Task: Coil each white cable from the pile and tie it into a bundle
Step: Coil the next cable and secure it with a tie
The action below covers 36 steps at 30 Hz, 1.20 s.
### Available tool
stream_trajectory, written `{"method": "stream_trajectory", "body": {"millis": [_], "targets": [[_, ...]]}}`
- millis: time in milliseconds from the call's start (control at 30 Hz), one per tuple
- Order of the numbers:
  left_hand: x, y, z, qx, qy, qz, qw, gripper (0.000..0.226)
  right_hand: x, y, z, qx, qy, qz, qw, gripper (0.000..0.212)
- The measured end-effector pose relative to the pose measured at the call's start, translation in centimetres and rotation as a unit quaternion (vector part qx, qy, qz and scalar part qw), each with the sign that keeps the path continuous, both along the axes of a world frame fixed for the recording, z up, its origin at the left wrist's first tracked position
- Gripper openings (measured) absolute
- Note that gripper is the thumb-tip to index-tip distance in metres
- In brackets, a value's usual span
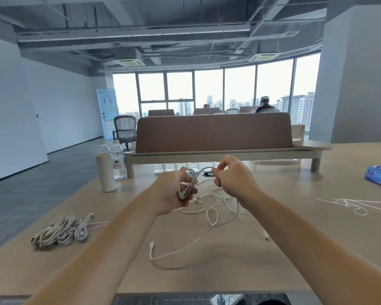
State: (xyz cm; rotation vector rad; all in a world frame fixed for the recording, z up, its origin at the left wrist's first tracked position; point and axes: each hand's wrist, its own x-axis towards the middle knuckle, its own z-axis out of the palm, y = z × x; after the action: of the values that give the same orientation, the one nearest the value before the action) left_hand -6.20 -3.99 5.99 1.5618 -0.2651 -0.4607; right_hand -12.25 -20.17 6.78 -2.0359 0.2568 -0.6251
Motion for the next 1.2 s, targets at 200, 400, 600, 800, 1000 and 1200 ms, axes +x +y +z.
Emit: {"method": "stream_trajectory", "body": {"millis": [200, 400, 600, 800, 1000, 1200], "targets": [[0.2, -0.4, -0.6, 0.005, 0.019, -0.006, 1.0, 0.04, 0.5, 1.3, 0.3, -0.052, -0.027, -0.011, 0.998, 0.015], [0.1, -0.5, -0.9, 0.01, 0.009, 0.001, 1.0, 0.036, 0.0, 2.9, 1.4, -0.109, 0.03, 0.05, 0.992, 0.011], [-0.1, -0.3, -1.0, 0.006, 0.035, 0.002, 0.999, 0.037, -0.3, 3.2, 1.4, -0.148, 0.037, 0.103, 0.983, 0.019], [-0.3, -0.4, -0.7, -0.025, 0.05, -0.011, 0.998, 0.04, -0.4, 3.8, 0.6, -0.179, -0.003, 0.077, 0.981, 0.009], [-0.3, -0.3, -0.4, -0.063, 0.05, -0.035, 0.996, 0.051, -1.0, 4.3, 1.0, -0.191, 0.005, 0.102, 0.976, 0.017], [-0.3, 0.1, -0.4, -0.066, 0.019, -0.01, 0.998, 0.031, -1.4, 4.3, 1.1, -0.219, 0.04, 0.157, 0.962, 0.022]]}}
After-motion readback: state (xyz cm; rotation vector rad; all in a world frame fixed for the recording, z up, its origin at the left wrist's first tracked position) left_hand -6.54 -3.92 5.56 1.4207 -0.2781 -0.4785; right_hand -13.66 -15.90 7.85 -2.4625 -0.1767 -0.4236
